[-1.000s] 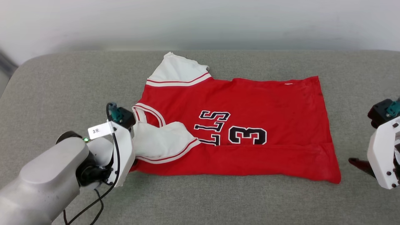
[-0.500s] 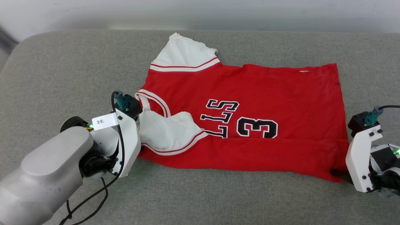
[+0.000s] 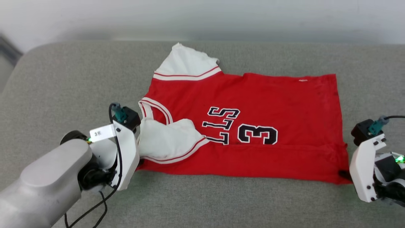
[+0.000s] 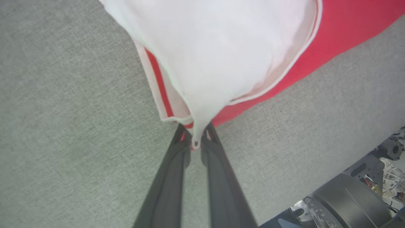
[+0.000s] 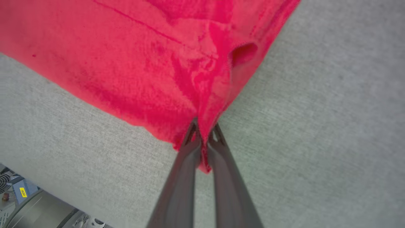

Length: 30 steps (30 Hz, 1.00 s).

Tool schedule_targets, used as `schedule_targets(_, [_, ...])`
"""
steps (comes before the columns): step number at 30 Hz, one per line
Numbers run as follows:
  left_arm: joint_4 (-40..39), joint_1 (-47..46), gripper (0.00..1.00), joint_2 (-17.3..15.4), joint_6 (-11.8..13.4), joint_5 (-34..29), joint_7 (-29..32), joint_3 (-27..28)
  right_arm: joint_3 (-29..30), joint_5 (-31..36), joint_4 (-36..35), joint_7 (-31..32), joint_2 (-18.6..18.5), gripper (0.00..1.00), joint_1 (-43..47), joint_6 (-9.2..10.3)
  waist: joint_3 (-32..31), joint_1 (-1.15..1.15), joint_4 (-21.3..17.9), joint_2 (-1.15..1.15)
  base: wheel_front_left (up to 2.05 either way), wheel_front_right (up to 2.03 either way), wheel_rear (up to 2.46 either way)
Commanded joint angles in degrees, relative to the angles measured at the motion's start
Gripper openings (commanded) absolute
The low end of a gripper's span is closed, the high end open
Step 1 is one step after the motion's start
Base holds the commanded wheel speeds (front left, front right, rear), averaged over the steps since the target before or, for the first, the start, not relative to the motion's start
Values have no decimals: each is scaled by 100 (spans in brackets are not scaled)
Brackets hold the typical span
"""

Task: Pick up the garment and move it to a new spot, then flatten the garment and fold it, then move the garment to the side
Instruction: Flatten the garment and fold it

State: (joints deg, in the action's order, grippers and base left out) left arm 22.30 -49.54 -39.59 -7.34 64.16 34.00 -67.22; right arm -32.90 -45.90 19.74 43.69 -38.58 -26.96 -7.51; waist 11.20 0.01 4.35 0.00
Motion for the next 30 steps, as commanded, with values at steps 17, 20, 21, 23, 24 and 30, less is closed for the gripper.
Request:
schedule_targets(17, [-965,1152,0,-571,118,422,-109,-292,228,-546,-914,-233,-940,0,1491,4,-744,-1,-53,0,0,0,0])
schedule_targets(20, [-874,1318,0,-594,141,444,-151,-324,328,-460,-918,-239,-938,0,1648,4,-649,-1,-90,0,0,0,0])
schedule_targets(21, [-838,1363,0,-561,172,480,-161,-326,329,-425,-879,-207,-888,0,1698,4,-613,-1,-97,0,0,0,0])
schedule_targets(23, [-738,1404,0,-548,211,449,-173,-339,355,-353,-812,-199,-785,0,1737,4,-534,-1,-107,0,0,0,0])
schedule_targets(24, [-688,1431,0,-526,225,461,-182,-345,360,-321,-774,-200,-731,0,1742,4,-499,-1,-111,0,0,0,0])
schedule_targets(30, [-430,1445,100,-389,235,436,-348,-307,423,-114,-603,-423,-411,100,1707,4,-473,-1,-73,0,0,0,0])
